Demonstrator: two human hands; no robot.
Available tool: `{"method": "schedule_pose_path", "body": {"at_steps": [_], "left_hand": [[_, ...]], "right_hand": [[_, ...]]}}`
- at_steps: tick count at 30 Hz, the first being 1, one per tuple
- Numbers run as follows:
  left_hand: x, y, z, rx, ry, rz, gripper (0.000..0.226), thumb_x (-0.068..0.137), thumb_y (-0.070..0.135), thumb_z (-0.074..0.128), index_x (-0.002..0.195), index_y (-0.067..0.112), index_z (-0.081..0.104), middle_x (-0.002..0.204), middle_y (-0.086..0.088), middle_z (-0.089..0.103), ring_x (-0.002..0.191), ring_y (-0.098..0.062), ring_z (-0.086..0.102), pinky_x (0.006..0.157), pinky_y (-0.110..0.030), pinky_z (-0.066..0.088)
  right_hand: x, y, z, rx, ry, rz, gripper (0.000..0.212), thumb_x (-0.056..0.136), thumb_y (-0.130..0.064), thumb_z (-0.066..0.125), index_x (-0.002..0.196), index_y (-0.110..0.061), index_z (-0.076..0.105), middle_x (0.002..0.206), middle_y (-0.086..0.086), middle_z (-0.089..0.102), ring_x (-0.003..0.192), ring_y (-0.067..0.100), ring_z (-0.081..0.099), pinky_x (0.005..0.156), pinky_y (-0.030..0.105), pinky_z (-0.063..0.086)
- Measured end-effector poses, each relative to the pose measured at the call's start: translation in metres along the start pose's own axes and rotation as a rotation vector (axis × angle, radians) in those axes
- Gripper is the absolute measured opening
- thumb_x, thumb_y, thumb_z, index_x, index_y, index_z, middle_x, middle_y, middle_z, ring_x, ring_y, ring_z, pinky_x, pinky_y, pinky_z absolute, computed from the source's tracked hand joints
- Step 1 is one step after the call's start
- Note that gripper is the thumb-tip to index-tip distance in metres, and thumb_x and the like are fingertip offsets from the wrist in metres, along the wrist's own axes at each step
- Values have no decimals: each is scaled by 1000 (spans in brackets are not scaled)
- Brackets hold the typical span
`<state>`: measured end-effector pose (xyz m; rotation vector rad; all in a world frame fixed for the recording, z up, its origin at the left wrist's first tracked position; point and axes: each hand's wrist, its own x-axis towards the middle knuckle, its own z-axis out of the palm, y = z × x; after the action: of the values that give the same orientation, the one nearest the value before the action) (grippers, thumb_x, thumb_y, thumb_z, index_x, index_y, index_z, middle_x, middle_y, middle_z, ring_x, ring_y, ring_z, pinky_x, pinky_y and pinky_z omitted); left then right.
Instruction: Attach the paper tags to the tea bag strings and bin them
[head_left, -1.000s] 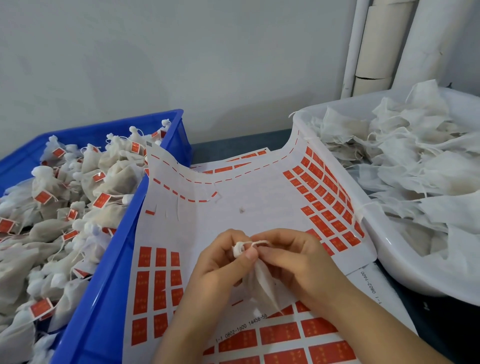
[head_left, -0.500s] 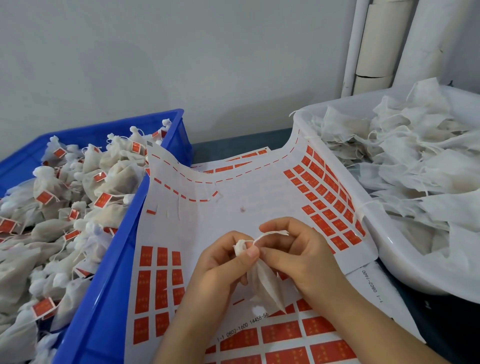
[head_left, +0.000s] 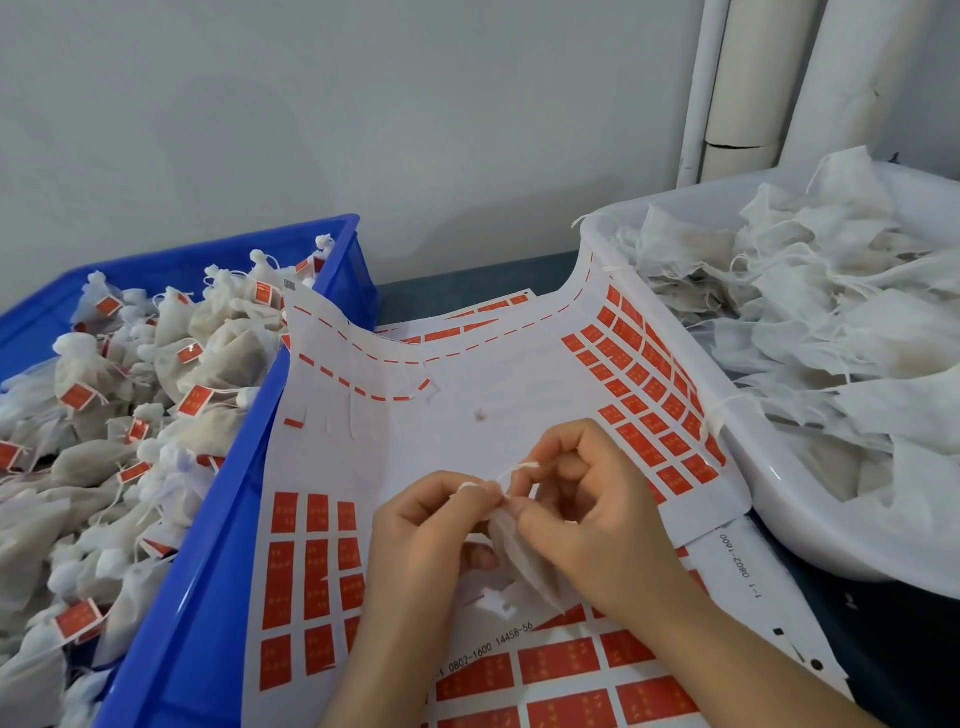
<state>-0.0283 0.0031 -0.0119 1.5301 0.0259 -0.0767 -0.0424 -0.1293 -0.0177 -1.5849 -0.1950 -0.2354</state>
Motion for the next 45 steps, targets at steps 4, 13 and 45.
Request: {"method": "schedule_pose_path", "body": {"at_steps": [4,13,45], "left_hand": [[-1,1,3,25,46,8,19,81,6,62,68,15,74,72,-10,69,65,-24,66,53,-28,53],[-7,6,1,264,45,309,27,78,-4,62,69,19,72,66,0,68,54,-10,62,49,-19,50],[-1,9,-4,-158,-191,-111,20,71,23,58,72,5,67,69,-10,63,67,-19,63,64,-30,53]], "right_hand": [[0,2,0,-23,10,4,28,73,-11,70,90,-25,51,75,0,64,60,22,56,55,18,49],[-1,1,1,-37,59,-44,27,69,-17,65,88,-25,48,77,-2,64,58,24,53,53,24,51],[2,1,0,-298,19,-208,12,81,-27,63,87,-19,70,81,-11,68,75,4,62,63,17,53]]}}
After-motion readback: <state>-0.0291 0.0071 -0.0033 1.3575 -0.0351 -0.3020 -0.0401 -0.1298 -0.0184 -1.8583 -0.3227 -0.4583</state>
